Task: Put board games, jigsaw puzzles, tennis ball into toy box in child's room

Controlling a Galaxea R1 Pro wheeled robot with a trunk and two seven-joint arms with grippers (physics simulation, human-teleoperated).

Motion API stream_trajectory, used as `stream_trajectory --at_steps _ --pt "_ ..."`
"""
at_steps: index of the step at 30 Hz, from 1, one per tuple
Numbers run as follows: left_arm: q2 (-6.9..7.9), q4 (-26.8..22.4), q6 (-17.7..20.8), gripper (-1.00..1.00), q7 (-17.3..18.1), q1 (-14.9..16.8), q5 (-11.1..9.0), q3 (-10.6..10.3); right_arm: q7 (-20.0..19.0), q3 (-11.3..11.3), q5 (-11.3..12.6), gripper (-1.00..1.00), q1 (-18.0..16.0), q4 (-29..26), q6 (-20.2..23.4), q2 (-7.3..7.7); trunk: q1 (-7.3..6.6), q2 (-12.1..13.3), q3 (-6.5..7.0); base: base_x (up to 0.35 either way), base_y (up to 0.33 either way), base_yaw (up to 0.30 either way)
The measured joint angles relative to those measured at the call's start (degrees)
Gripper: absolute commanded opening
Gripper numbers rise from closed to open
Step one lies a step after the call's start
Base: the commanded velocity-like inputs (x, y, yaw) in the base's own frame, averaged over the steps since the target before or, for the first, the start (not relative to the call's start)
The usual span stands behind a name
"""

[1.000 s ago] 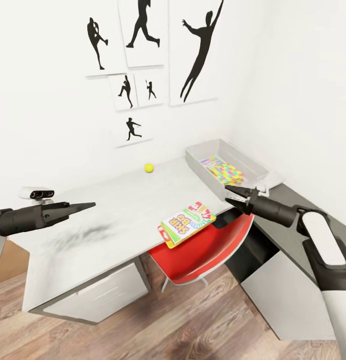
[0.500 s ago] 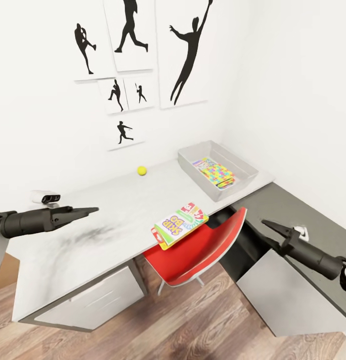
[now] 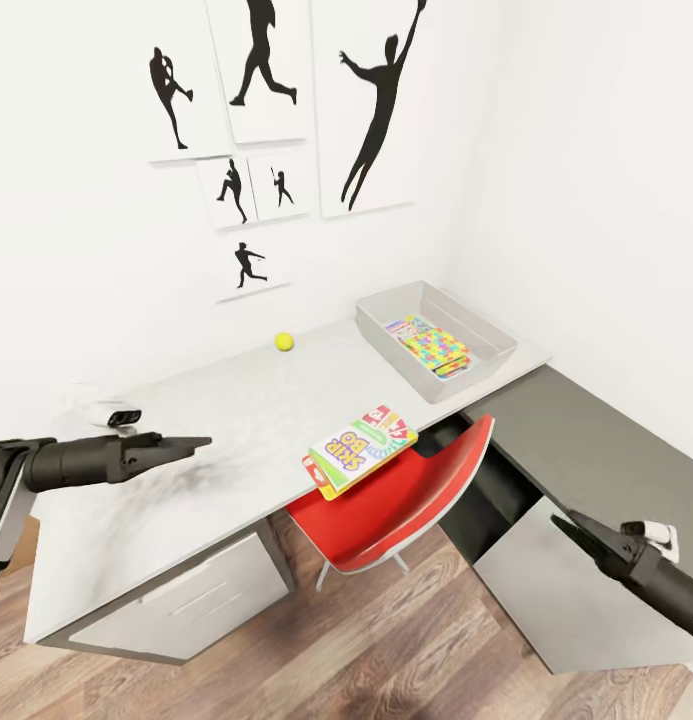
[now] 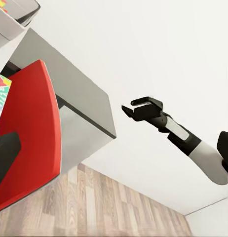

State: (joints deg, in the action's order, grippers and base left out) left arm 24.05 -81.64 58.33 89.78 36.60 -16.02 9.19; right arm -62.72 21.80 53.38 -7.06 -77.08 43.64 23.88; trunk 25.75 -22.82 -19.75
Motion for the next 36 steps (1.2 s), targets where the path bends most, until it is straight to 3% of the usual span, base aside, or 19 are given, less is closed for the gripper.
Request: stream_trajectory --at_steps 3,11,19,29,36 --pt "-0.19 0.0 0.0 1.00 0.0 -0.5 0.0 -1.0 -5.7 0.2 -3.3 1.00 0.5 1.9 -2.8 -0.37 0.00 0.0 0.15 0.000 0.000 0.000" --pt "-0.32 0.0 -0.2 1.00 0.0 -3.8 0.0 -1.6 -12.8 1.9 -5.6 1.00 0.9 3.7 -4.7 -0.58 0.00 0.0 0.80 0.000 0.000 -0.002" --pt "-0.19 0.3 -0.6 1.00 0.0 -9.4 0.0 -1.1 -14.0 2.5 -5.9 1.00 0.9 4.1 -5.2 -0.67 0.00 0.0 1.52 0.000 0.000 -0.053" --pt "-0.24 0.5 -0.8 1.00 0.0 -10.6 0.1 -1.0 -14.2 3.3 -6.0 1.00 1.0 6.6 -5.4 -0.70 0.00 0.0 2.43 0.000 -0.014 -0.104" --pt "-0.37 0.6 -0.8 1.00 0.0 -10.8 0.2 -1.3 -14.2 4.1 -6.2 1.00 1.0 7.2 -5.5 -0.66 0.00 0.0 2.93 0.000 -0.213 -0.088"
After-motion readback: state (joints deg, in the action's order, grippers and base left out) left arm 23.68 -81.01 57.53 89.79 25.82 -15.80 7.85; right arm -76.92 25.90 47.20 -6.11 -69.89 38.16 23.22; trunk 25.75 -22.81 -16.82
